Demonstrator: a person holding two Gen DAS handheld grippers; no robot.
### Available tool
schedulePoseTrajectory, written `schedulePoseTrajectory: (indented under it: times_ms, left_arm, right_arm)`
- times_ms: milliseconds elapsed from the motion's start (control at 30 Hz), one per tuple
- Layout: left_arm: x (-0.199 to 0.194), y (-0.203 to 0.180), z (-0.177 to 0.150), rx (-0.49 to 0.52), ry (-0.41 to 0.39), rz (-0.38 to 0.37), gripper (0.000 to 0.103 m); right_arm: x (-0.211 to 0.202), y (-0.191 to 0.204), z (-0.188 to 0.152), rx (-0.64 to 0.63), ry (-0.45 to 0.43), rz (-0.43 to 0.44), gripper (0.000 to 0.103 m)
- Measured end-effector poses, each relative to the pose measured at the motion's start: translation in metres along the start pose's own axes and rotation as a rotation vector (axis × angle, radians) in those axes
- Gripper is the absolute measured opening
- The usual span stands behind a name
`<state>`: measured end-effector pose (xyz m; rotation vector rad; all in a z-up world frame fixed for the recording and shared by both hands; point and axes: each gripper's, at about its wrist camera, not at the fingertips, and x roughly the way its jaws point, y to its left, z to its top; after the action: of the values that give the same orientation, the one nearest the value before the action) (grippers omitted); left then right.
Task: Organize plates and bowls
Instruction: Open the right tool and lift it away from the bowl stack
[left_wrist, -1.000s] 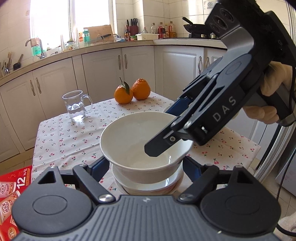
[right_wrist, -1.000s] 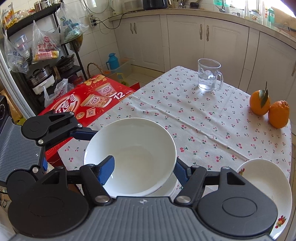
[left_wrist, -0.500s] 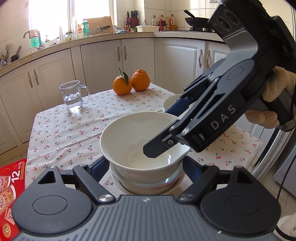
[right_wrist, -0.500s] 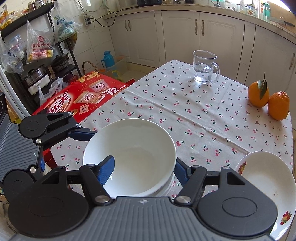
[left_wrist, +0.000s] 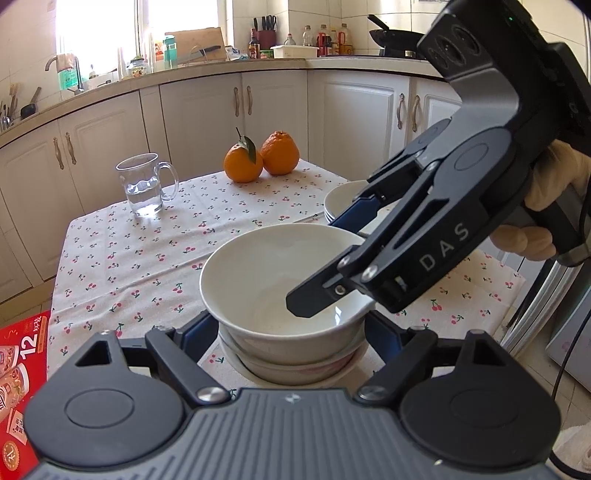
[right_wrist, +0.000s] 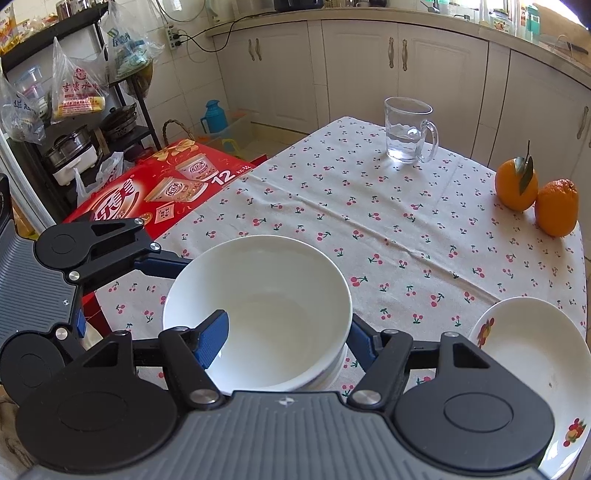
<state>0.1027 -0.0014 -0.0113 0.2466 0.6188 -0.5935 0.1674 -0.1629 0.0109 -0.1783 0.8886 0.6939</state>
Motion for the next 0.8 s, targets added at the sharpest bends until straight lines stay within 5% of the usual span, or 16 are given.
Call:
schedulePoseTrajectory:
  times_ms: [433, 667, 800]
  left_arm:
    - [0.003, 0.008, -0.003, -0.044, 0.014, -0.036, 0.09]
    - [-0.007, 0.01, -0.007, -0.002, 0.018, -0.027, 0.091]
    - [-0.016, 0.014, -0.01, 0.039, 0.035, -0.034, 0.091]
  right_arm:
    - [0.005, -0.001, -0.004, -0.008, 0.001, -0.016, 0.075]
    - [0.001, 0.003, -0.006, -0.03, -0.038, -0.049, 0.103]
    - [-0.013, 0.008, -0.009, -0.078, -0.056, -0.075, 0.103]
